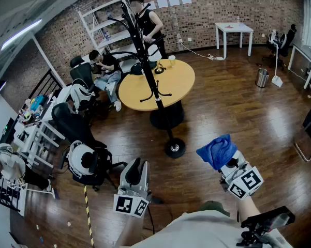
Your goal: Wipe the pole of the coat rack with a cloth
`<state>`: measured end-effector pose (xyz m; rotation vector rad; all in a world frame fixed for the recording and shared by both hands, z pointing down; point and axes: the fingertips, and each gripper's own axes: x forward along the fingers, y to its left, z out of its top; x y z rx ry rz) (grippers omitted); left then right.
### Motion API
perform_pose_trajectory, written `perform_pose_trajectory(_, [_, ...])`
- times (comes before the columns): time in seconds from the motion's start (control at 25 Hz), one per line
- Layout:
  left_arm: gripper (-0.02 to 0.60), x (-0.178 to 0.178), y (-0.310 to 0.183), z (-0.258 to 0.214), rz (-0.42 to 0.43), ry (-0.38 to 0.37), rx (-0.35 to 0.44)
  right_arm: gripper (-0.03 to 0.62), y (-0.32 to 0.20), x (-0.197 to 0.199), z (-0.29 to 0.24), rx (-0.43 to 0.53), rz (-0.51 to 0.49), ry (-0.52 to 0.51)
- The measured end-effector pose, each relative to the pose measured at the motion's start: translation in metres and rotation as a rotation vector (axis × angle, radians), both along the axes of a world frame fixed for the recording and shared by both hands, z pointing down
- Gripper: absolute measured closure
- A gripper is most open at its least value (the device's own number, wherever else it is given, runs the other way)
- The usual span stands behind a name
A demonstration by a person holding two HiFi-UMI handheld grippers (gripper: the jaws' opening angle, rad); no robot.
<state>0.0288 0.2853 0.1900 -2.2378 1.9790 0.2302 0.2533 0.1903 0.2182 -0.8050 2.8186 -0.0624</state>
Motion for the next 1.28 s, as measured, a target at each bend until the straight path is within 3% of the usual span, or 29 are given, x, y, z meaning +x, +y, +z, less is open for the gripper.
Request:
perform_pose_trajectory(0.16, [0.489,-0.019,-0.034,0.001,0.03,0.006,0.016,0.505,-0.037,-0.041,0.003,-0.006,-0.034,0.026])
perform_pose_trajectory(0.36, [0.489,-0.084,-0.089,0.026,-0.073,0.045,-0.048,0.505,-0.113,-0.1,0.006,-0.005,-0.098,0.021])
perform_pose_trajectory(0.72, [0.489,-0.165,-0.224,-0.01,-0.166,-0.019,0.033,0.505,-0.282,-0.235,-0.065,0.163,-0.275,0.014])
perform_pose_trajectory(0.88, [0.489,-0.172,-0.278,-0.01,-0.124,-0.002,0.036,0.505,-0.337,-0.279,-0.139,0.199,-0.33,0.007])
perform_pose_trajectory(1.0, [0.489,-0.176,-0.301,-0.005,-0.081,0.014,0.022,0.505,-0.368,-0.311,-0.217,0.168,-0.383,-0.028])
perform_pose_trajectory(1.28, [0.489,-0.239,-0.345,-0.03,0.007,-0.013,0.049,0.505,-0.424,-0.388,-0.327,0.147,-0.243,0.007])
